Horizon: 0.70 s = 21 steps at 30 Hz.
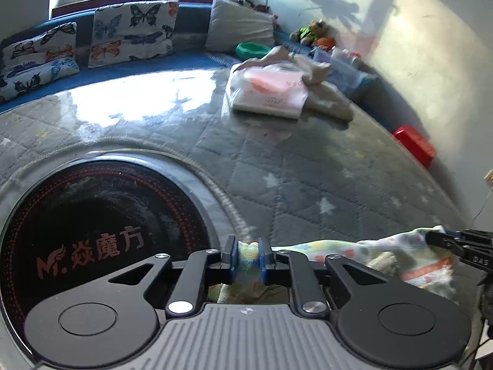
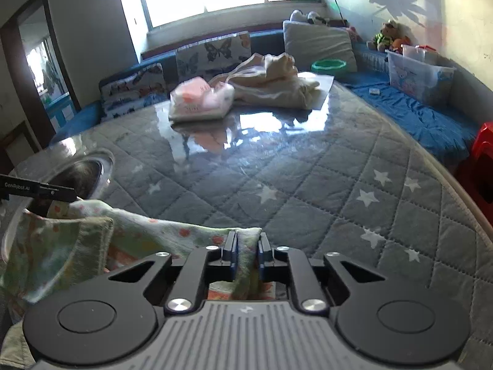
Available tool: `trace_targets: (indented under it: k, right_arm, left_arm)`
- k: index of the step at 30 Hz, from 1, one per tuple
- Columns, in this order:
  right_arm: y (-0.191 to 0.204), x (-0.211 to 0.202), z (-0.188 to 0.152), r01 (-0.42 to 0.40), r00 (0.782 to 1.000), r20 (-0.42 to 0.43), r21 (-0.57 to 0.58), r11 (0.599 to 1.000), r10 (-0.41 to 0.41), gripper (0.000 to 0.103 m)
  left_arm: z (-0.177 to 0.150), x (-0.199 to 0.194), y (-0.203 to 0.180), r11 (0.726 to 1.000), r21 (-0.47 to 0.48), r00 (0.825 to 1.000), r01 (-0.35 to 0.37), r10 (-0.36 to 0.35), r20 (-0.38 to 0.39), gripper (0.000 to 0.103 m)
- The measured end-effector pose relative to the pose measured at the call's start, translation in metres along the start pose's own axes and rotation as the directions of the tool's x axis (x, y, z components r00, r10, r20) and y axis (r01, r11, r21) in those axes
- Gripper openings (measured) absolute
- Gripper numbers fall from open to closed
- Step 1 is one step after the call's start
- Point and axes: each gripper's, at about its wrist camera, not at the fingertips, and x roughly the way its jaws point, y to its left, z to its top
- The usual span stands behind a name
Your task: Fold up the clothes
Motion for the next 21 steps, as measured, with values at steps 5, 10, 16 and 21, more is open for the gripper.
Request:
trace_targets:
  k: [5, 10, 16, 21]
  right_arm:
    - [0.005, -0.028, 0.004, -0.051, 0.997, 0.059, -0.009, 0.999, 0.052, 0.01]
    - [0.02, -0.063, -0.002, -0.088, 0.991, 0.097, -0.08, 0.993, 0.095, 0.01]
    - [0.043, -0.105, -0.026, -0.114, 0.986, 0.09, -0.222, 0.968, 0.137, 0.01]
    - [0.063, -0.117, -0.057, -0.143, 0.988, 0.004, -0.349, 0.926, 0.154, 0.009]
  left_arm:
    - [-0.005, -0.035, -0.002, 0.997, 0.016, 0.995, 0.074, -0.074, 0.072, 0.014]
    - [-0.02, -0.075, -0.003, 0.989, 0.045, 0.979, 0.144, -0.149, 0.141, 0.014]
    - [-0.051, -0.12, -0.009, 0.967, 0.14, 0.955, 0.211, -0.235, 0.182, 0.014]
    - [-0.091, -0.151, -0.026, 0.925, 0.296, 0.939, 0.24, -0.298, 0.17, 0.014]
